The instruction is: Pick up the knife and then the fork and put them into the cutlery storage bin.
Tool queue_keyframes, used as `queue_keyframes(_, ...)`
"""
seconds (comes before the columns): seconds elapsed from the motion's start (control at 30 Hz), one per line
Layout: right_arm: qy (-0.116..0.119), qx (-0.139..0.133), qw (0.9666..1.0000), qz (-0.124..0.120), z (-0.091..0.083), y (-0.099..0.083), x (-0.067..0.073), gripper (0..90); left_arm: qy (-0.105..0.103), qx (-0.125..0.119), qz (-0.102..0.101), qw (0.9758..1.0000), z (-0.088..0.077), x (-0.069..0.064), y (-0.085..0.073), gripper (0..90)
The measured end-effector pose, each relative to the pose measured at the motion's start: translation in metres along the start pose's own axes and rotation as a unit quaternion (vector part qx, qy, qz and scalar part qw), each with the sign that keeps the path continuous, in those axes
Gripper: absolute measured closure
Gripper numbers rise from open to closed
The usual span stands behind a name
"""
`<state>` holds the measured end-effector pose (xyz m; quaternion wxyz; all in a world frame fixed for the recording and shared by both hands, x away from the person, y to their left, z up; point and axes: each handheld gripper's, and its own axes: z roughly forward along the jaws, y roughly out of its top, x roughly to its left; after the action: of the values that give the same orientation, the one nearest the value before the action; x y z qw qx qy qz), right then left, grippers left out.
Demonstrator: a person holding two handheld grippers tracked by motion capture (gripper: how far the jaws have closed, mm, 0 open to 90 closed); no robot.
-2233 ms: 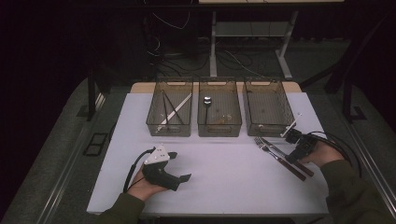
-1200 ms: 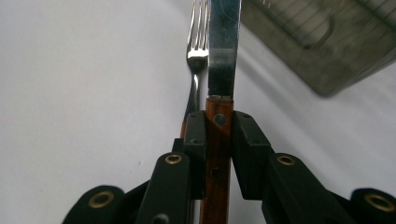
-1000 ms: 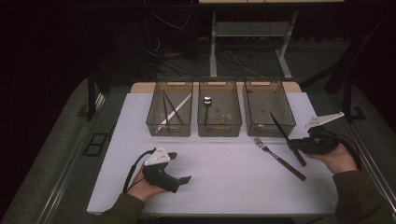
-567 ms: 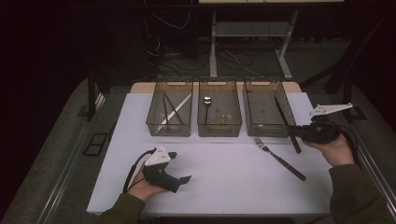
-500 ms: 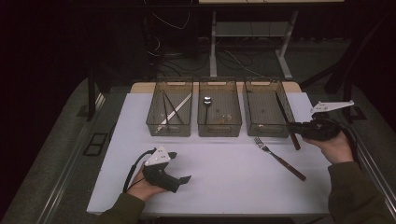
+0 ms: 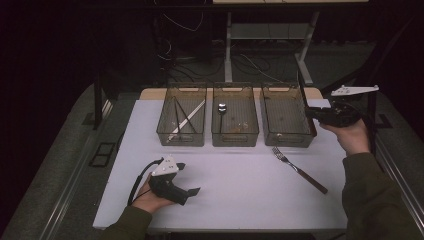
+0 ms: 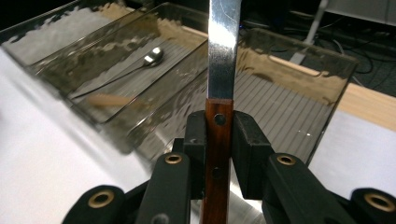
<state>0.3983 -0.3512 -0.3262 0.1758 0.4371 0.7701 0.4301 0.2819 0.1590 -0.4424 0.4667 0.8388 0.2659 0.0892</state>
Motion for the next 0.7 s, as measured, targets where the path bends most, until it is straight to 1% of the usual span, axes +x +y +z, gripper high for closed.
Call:
queue_keyframes(0.1, -0.004, -0.005, 0.9999, 0.009, 0.007, 0.004, -0.006, 77.0, -0.002, 0.000, -0.001, 1.0000, 0.000, -0.001, 0.000, 0.0)
queue_keyframes(0.17, -0.007, -0.007, 0.9998, 0.015, 0.013, 0.007, -0.009, 77.0, -0.003, 0.002, 0.003, 1.0000, 0.000, -0.002, 0.000, 0.0)
queue_keyframes(0.3, -0.016, -0.017, 0.9996, 0.018, 0.024, 0.010, -0.013, 77.0, -0.003, 0.003, 0.004, 1.0000, 0.001, -0.003, 0.000, 0.0)
queue_keyframes(0.37, -0.016, -0.016, 0.9995, 0.021, 0.029, 0.010, -0.015, 77.0, -0.003, 0.002, 0.004, 1.0000, 0.000, -0.003, 0.000, 0.0)
queue_keyframes(0.4, -0.020, -0.018, 0.9994, 0.019, 0.031, 0.010, -0.016, 77.0, -0.004, 0.002, 0.004, 1.0000, 0.000, -0.003, 0.000, 0.0)
queue_keyframes(0.6, -0.025, 0.005, 0.9993, 0.029, 0.047, 0.004, -0.020, 76.9, -0.004, -0.001, 0.003, 1.0000, 0.000, -0.004, 0.001, 0.0)
queue_keyframes(0.7, -0.026, 0.025, 0.9990, 0.027, 0.057, -0.001, -0.021, 77.0, -0.004, 0.000, 0.005, 1.0000, 0.000, -0.004, 0.001, 0.0)
